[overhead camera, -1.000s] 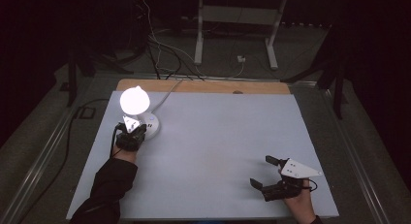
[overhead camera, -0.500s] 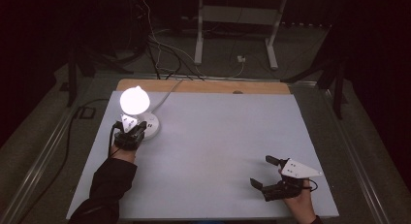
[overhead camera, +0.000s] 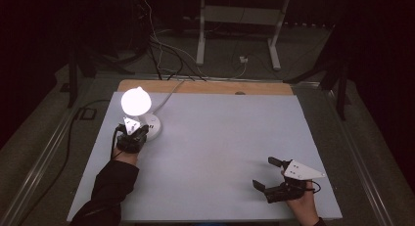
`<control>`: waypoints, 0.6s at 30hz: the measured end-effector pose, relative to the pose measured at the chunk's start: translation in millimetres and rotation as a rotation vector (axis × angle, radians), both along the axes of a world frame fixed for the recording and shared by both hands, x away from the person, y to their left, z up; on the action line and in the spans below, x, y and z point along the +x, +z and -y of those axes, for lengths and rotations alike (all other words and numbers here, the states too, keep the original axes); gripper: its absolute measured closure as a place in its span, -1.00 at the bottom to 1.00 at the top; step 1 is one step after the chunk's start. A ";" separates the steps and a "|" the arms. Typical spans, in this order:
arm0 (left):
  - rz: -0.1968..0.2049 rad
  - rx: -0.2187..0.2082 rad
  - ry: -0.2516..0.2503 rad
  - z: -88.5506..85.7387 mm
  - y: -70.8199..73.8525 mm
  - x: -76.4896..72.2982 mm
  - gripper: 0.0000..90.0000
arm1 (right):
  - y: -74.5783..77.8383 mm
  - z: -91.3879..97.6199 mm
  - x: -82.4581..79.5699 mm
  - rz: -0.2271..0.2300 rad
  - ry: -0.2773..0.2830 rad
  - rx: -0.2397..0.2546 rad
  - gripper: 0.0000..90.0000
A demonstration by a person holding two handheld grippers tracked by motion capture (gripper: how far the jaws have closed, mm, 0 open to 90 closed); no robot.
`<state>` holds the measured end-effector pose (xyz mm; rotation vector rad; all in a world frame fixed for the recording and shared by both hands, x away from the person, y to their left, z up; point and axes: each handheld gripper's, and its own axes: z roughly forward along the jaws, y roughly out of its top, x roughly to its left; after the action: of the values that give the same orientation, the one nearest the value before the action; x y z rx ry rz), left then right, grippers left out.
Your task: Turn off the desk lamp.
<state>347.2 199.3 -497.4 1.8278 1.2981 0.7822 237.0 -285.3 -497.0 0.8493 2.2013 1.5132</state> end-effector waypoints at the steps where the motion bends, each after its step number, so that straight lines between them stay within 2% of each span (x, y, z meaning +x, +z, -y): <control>1: -0.001 -0.003 0.003 -0.2 -0.6 0.3 1.00 | -0.1 -0.1 0.1 -0.001 0.000 0.000 -1.00; 8: -0.012 -0.010 0.007 -2.1 -4.7 2.2 1.00 | -0.2 -0.1 0.2 -0.003 0.000 0.001 -1.00; 18: -0.032 0.003 0.008 -1.8 -10.0 4.8 1.00 | -0.8 -0.6 0.6 -0.006 0.001 -0.002 -1.00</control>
<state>352.0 201.1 -507.4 1.8453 1.3267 0.7621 237.7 -284.7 -497.8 0.8528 2.2072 1.5113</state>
